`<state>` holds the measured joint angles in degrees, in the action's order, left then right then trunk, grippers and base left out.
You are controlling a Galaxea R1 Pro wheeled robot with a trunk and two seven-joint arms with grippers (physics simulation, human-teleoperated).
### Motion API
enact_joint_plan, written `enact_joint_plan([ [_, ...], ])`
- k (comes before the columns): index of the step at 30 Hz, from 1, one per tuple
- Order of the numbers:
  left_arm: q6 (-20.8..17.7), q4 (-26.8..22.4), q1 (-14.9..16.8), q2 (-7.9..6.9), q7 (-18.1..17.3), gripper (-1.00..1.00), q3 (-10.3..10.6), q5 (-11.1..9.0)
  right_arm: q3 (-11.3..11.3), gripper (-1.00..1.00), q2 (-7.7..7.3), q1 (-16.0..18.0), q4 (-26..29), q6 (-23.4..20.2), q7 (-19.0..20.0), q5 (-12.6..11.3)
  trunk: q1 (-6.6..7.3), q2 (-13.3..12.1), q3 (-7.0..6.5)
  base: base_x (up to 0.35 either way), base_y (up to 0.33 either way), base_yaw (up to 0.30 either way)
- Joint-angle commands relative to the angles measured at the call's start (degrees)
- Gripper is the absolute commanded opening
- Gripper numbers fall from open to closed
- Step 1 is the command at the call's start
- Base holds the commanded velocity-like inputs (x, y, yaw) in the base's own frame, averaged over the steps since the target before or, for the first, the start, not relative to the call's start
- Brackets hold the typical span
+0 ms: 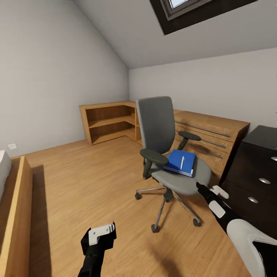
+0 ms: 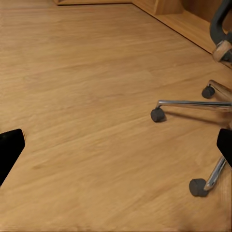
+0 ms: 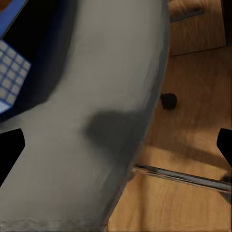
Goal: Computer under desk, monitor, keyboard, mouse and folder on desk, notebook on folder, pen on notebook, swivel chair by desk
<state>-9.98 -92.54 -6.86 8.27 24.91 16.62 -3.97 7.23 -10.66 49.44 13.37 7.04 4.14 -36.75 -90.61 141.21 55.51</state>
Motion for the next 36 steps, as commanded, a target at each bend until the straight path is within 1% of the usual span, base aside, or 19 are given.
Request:
enact_joint_plan([
  [1, -0.2, -0.1, 0.0, -0.01, 0.3, 1.0, 0.1, -0.4, 0.2, 1.0, -0.01, 0.0, -0.1, 0.2, 0.4, -0.5, 0.03, 0.0, 0.04, -0.192, 0.0, 0.0],
  [6, -0.2, -0.1, 0.0, -0.01, 0.3, 1.0, 0.1, -0.4, 0.2, 1.0, 0.02, 0.0, -0.1, 0.2, 0.4, -0.5, 0.03, 0.0, 0.04, -0.091, 0.0, 0.0],
  [14, -0.2, -0.1, 0.0, -0.01, 0.3, 1.0, 0.1, -0.4, 0.2, 1.0, -0.03, 0.0, -0.1, 0.2, 0.4, -0.5, 0.03, 0.0, 0.04, -0.264, 0.0, 0.0],
  [18, -0.2, -0.1, 0.0, -0.01, 0.3, 1.0, 0.0, -0.4, 0.2, 1.0, -0.03, 0.0, -0.1, 0.2, 0.4, -0.5, 0.03, 0.0, 0.04, -0.168, 0.0, 0.0],
  [32, -0.3, -0.1, 0.0, -0.01, 0.3, 1.0, 0.1, -0.4, 0.0, 1.0, 0.18, 0.0, -0.2, 0.3, 0.3, -0.4, 0.03, 0.0, 0.04, -0.02, 0.0, 0.001],
  [36, -0.4, -0.1, 0.0, -0.01, 0.3, 1.0, 0.1, -0.4, 0.0, 1.0, 0.2, 0.0, -0.2, 0.3, 0.3, -0.4, 0.03, 0.0, 0.04, 0.0, 0.0, 0.108],
])
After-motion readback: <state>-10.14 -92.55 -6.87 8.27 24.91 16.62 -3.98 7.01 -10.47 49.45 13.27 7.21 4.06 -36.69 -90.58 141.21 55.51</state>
